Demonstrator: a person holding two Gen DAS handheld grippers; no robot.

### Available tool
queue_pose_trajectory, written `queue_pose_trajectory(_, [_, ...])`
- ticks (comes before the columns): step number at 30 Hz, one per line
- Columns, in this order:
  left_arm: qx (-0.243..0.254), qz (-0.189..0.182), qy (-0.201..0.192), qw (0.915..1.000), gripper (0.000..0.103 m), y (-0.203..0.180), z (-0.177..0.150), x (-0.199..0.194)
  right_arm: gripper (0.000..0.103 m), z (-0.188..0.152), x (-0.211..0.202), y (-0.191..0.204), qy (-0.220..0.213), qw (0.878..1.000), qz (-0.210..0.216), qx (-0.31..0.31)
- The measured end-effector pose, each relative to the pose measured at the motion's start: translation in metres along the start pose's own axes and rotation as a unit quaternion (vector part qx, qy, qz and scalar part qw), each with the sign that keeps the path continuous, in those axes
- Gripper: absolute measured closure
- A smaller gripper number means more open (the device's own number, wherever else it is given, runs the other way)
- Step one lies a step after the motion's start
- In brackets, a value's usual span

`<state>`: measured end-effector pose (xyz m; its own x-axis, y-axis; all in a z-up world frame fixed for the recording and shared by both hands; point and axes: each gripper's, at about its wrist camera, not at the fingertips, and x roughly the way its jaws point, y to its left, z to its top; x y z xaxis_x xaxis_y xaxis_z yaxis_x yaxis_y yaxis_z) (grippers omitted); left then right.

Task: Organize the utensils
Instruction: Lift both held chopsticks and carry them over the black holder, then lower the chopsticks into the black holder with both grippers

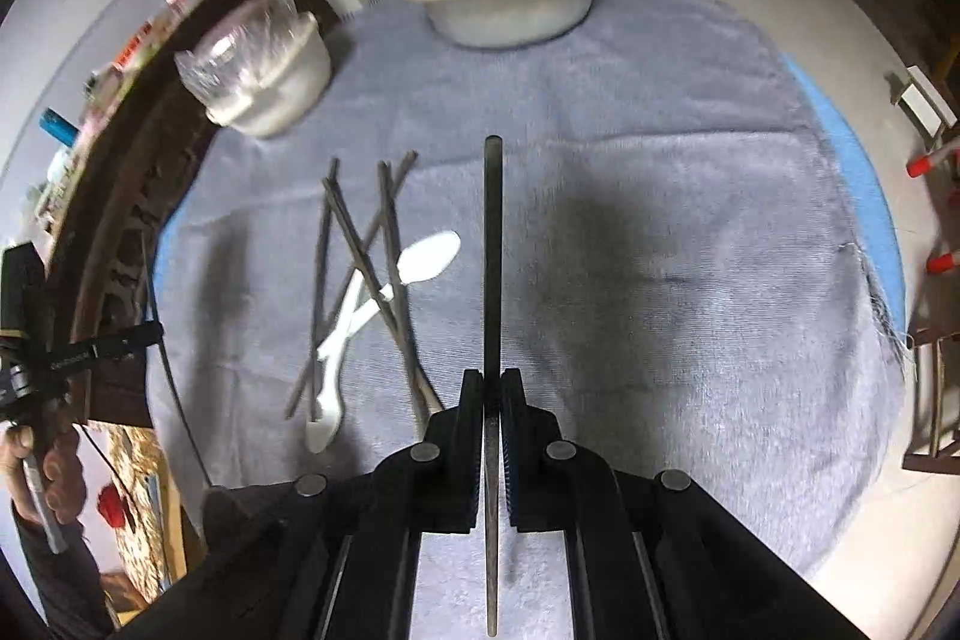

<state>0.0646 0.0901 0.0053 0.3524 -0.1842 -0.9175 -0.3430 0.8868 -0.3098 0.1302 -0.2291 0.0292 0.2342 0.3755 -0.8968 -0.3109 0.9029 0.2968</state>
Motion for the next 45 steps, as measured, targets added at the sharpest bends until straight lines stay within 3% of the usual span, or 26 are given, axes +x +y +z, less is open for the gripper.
queue_pose_trajectory(12, [-0.027,-0.056,-0.09,0.994,0.098,-0.011,-0.015,-0.074,0.096,-0.019,-0.081,0.021,-0.119,0.99,0.075,0.018])
queue_pose_trajectory(21, [-0.004,-0.1,-0.153,0.9832,0.098,-0.044,-0.027,-0.122,0.096,-0.027,-0.121,0.07,-0.19,0.973,0.131,-0.003])
queue_pose_trajectory(32, [0.018,-0.093,-0.172,0.9806,0.098,-0.078,-0.045,-0.085,0.096,-0.045,-0.086,0.099,-0.21,0.972,0.102,-0.024])
queue_pose_trajectory(38, [0.03,-0.067,-0.188,0.9795,0.098,-0.085,-0.059,-0.068,0.096,-0.051,-0.071,0.104,-0.214,0.972,0.088,-0.035])
queue_pose_trajectory(45, [0.054,-0.045,-0.222,0.9725,0.098,-0.094,-0.08,-0.058,0.096,-0.063,-0.062,0.108,-0.218,0.972,0.071,-0.05])
